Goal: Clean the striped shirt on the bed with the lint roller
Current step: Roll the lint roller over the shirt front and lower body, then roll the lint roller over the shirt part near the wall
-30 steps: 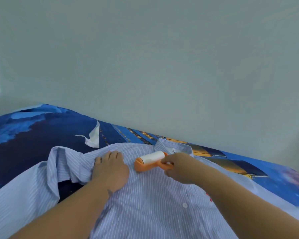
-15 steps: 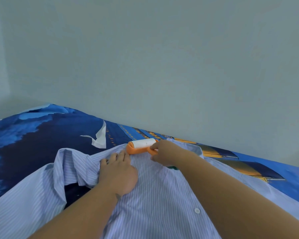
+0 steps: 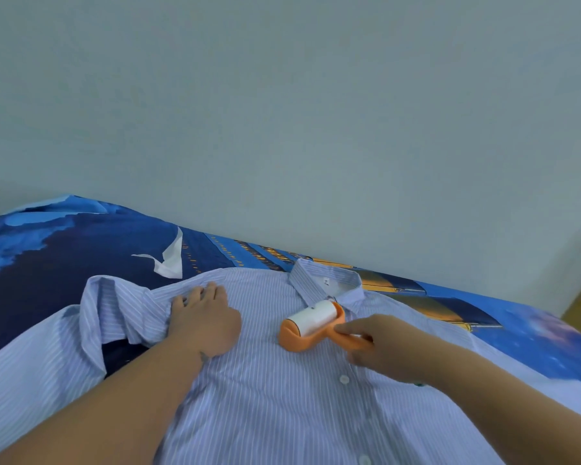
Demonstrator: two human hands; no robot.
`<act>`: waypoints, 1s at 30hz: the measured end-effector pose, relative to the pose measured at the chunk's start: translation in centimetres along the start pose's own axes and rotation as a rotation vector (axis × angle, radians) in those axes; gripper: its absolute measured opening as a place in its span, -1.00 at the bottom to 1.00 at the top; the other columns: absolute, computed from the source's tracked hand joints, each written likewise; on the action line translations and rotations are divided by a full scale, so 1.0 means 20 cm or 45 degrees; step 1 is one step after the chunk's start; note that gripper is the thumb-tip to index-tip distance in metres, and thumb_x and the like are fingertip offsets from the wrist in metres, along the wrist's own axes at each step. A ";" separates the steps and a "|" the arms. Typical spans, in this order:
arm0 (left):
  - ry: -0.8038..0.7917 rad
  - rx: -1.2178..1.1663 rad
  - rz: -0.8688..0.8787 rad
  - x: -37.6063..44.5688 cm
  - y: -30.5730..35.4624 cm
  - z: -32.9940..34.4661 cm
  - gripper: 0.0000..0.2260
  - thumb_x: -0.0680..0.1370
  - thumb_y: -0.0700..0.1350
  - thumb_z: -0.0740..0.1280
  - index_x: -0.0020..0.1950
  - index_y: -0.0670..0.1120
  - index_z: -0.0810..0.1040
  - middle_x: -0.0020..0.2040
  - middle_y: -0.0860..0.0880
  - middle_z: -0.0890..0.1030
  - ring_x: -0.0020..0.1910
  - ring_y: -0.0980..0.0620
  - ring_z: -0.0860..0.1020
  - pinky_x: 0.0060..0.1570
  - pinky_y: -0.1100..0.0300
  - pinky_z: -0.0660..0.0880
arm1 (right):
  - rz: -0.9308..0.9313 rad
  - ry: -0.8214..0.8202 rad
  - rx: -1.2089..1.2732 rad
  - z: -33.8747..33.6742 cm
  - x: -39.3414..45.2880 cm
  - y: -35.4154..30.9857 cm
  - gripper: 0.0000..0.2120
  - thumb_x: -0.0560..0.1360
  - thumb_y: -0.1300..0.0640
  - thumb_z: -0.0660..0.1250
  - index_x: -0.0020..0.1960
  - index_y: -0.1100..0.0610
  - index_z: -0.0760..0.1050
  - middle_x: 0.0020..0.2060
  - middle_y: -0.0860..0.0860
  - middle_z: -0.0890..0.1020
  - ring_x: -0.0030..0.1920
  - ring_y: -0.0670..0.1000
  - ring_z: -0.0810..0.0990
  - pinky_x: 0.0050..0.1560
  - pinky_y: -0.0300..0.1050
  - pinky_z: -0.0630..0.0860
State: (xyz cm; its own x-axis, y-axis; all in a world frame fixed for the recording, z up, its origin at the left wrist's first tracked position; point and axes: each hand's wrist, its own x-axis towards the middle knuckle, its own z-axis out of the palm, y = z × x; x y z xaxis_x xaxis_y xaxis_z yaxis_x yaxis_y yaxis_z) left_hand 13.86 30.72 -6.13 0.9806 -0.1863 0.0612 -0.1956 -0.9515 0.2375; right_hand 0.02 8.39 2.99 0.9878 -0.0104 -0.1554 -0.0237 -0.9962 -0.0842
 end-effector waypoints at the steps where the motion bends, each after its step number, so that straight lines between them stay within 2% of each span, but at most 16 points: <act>1: -0.003 0.008 0.002 0.00 0.00 0.00 -0.50 0.57 -0.03 -0.04 0.52 -0.07 0.12 0.55 0.01 0.11 0.50 -0.03 0.11 0.41 -0.09 0.09 | 0.020 -0.010 0.043 0.00 -0.04 0.03 -0.66 0.56 -0.06 0.26 0.32 -0.25 0.41 -0.25 -0.21 0.47 -0.29 -0.17 0.45 -0.34 -0.43 0.35; 2: -0.004 0.003 0.009 -0.01 0.00 -0.01 -0.53 0.56 -0.04 -0.03 0.48 -0.07 0.17 0.53 0.01 0.17 0.48 -0.04 0.14 0.39 -0.09 0.12 | 0.038 -0.014 0.069 0.00 -0.08 0.05 -0.69 0.56 -0.07 0.27 0.28 -0.28 0.43 -0.27 -0.21 0.49 -0.29 -0.18 0.48 -0.37 -0.42 0.38; 5: -0.014 -0.093 0.015 -0.01 0.00 -0.04 -0.59 0.55 -0.07 0.01 0.40 -0.07 0.29 0.44 0.00 0.29 0.44 -0.05 0.21 0.38 -0.08 0.14 | 0.077 -0.059 0.005 -0.06 -0.19 0.10 -0.65 0.53 -0.02 0.30 0.27 -0.32 0.43 -0.21 -0.24 0.51 -0.26 -0.22 0.50 -0.26 -0.37 0.38; 9: 0.164 -0.367 0.134 -0.04 -0.03 -0.12 -0.57 0.58 -0.17 0.08 0.46 -0.11 0.30 0.48 -0.07 0.31 0.45 -0.07 0.27 0.43 0.01 0.22 | 0.150 -0.244 -0.186 -0.24 -0.32 0.15 -0.66 0.55 0.08 0.27 0.21 -0.31 0.43 -0.19 -0.26 0.51 -0.27 -0.25 0.45 -0.19 -0.36 0.38; 12: 0.311 -0.524 0.176 -0.07 -0.11 -0.25 -0.62 0.57 -0.24 0.11 0.37 -0.05 0.41 0.37 -0.04 0.41 0.33 -0.05 0.40 0.29 -0.01 0.37 | 0.142 -0.144 -0.177 -0.31 -0.33 0.16 -0.61 0.55 0.12 0.29 0.14 -0.38 0.34 -0.09 -0.21 0.60 -0.15 -0.20 0.55 -0.05 -0.29 0.46; 15: 0.438 -0.122 0.161 -0.15 -0.22 -0.39 -0.70 0.57 -0.16 0.14 0.24 0.04 0.50 0.19 -0.01 0.53 0.14 -0.05 0.49 0.09 0.03 0.42 | 0.056 -0.071 -0.165 -0.28 -0.25 0.08 -0.59 0.56 0.15 0.28 0.15 -0.36 0.30 -0.02 -0.15 0.59 -0.14 -0.16 0.55 -0.08 -0.28 0.47; 18: 0.264 0.290 0.083 -0.25 -0.34 -0.44 -0.76 0.58 -0.03 0.09 0.05 0.07 0.54 0.00 0.04 0.59 -0.02 -0.02 0.50 0.04 0.06 0.34 | -0.031 -0.037 -0.195 -0.20 -0.12 -0.05 -0.64 0.56 0.14 0.25 0.22 -0.27 0.38 -0.12 -0.15 0.56 -0.20 -0.12 0.54 -0.17 -0.26 0.46; 20: 0.209 0.355 0.069 -0.31 -0.43 -0.43 -0.71 0.60 0.01 0.01 -0.16 0.05 0.48 -0.14 0.08 0.57 -0.15 0.02 0.47 -0.03 0.09 0.32 | -0.063 -0.012 -0.208 -0.15 -0.03 -0.15 -0.64 0.57 0.13 0.22 0.26 -0.25 0.38 -0.21 -0.18 0.52 -0.19 -0.07 0.54 -0.15 -0.18 0.47; 22: 0.226 0.230 0.096 -0.36 -0.50 -0.43 -0.63 0.62 0.06 -0.03 -0.31 0.01 0.37 -0.28 0.08 0.51 -0.26 0.04 0.46 -0.10 0.10 0.31 | -0.080 -0.035 -0.222 -0.12 0.05 -0.26 -0.60 0.58 0.18 0.17 0.30 -0.23 0.38 -0.18 -0.20 0.50 -0.21 -0.09 0.48 -0.15 -0.18 0.45; 23: 0.208 0.132 0.097 -0.38 -0.52 -0.42 -0.60 0.62 0.08 -0.02 -0.34 -0.02 0.34 -0.32 0.06 0.48 -0.29 0.04 0.45 -0.12 0.10 0.34 | -0.086 -0.052 -0.231 -0.11 0.08 -0.31 -0.58 0.58 0.20 0.15 0.33 -0.21 0.38 -0.08 -0.17 0.54 -0.18 -0.09 0.47 -0.12 -0.18 0.45; 25: 0.148 -0.022 0.104 -0.42 -0.57 -0.41 -0.59 0.63 0.09 0.00 -0.36 -0.06 0.30 -0.35 0.04 0.44 -0.29 0.02 0.43 -0.16 0.10 0.37 | -0.125 -0.081 -0.232 -0.11 0.14 -0.40 -0.54 0.58 0.23 0.13 0.37 -0.18 0.38 0.15 -0.08 0.56 -0.06 -0.06 0.46 -0.02 -0.16 0.44; 28: 0.183 -0.187 0.128 -0.43 -0.63 -0.35 -0.64 0.62 0.00 0.04 -0.36 -0.05 0.28 -0.38 0.03 0.42 -0.28 0.02 0.39 -0.23 0.11 0.36 | -0.185 -0.103 -0.229 -0.10 0.23 -0.54 -0.52 0.58 0.26 0.13 0.39 -0.16 0.37 0.22 -0.04 0.55 0.00 -0.03 0.45 0.01 -0.14 0.40; 30: 0.244 -0.280 0.105 -0.42 -0.67 -0.32 -0.69 0.61 -0.05 0.04 -0.33 -0.04 0.33 -0.42 0.04 0.44 -0.28 0.02 0.39 -0.19 0.09 0.41 | -0.234 -0.091 -0.251 -0.09 0.29 -0.64 -0.50 0.56 0.27 0.14 0.40 -0.16 0.37 0.26 -0.03 0.52 0.11 0.02 0.49 0.09 -0.11 0.42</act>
State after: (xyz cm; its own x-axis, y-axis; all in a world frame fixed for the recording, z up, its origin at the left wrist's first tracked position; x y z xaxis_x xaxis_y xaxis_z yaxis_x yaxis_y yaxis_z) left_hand 8.16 46.58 -3.60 0.9448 -0.1916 0.2658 -0.2936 -0.8553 0.4270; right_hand 6.31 20.84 5.03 0.9593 0.1710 -0.2248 0.1920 -0.9785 0.0750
